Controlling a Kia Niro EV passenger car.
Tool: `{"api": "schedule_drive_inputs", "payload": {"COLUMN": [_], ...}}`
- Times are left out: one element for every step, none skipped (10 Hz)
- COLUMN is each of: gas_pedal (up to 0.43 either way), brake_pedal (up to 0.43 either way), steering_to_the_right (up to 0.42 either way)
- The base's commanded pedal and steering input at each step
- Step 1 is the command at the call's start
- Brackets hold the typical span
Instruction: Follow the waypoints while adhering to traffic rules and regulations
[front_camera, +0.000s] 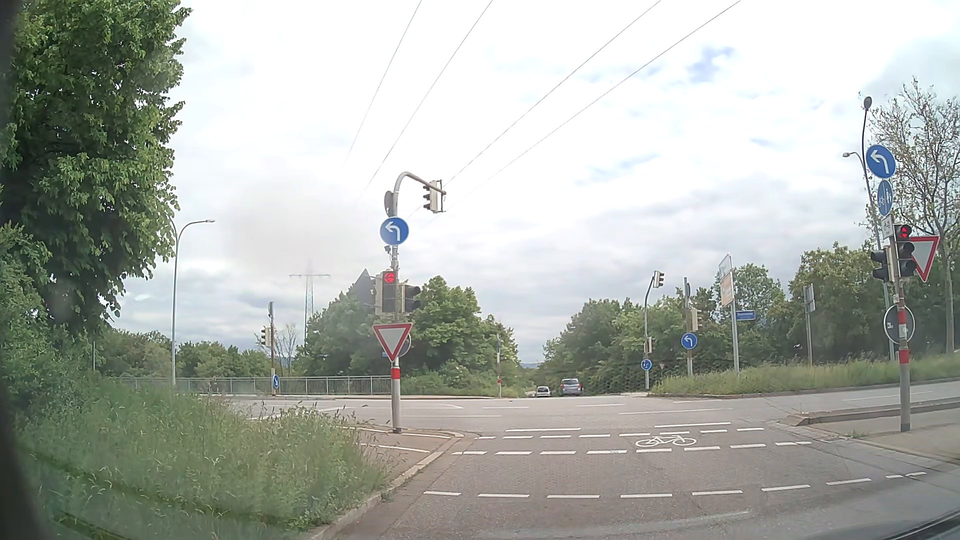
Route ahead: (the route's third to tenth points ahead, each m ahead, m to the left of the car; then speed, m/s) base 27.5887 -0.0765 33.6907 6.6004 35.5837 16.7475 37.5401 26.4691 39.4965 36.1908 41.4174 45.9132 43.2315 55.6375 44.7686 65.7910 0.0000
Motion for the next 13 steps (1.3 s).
{"api": "schedule_drive_inputs", "payload": {"gas_pedal": [0.0, 0.0, 0.0, 0.0, 0.0, 0.0, 0.0, 0.0, 0.0, 0.0, 0.0, 0.0, 0.0], "brake_pedal": [0.244, 0.244, 0.244, 0.244, 0.244, 0.244, 0.244, 0.244, 0.244, 0.244, 0.244, 0.244, 0.244], "steering_to_the_right": [-0.007, -0.007, -0.007, -0.007, -0.007, -0.007, -0.007, -0.007, -0.007, -0.007, -0.007, -0.007, -0.007]}}
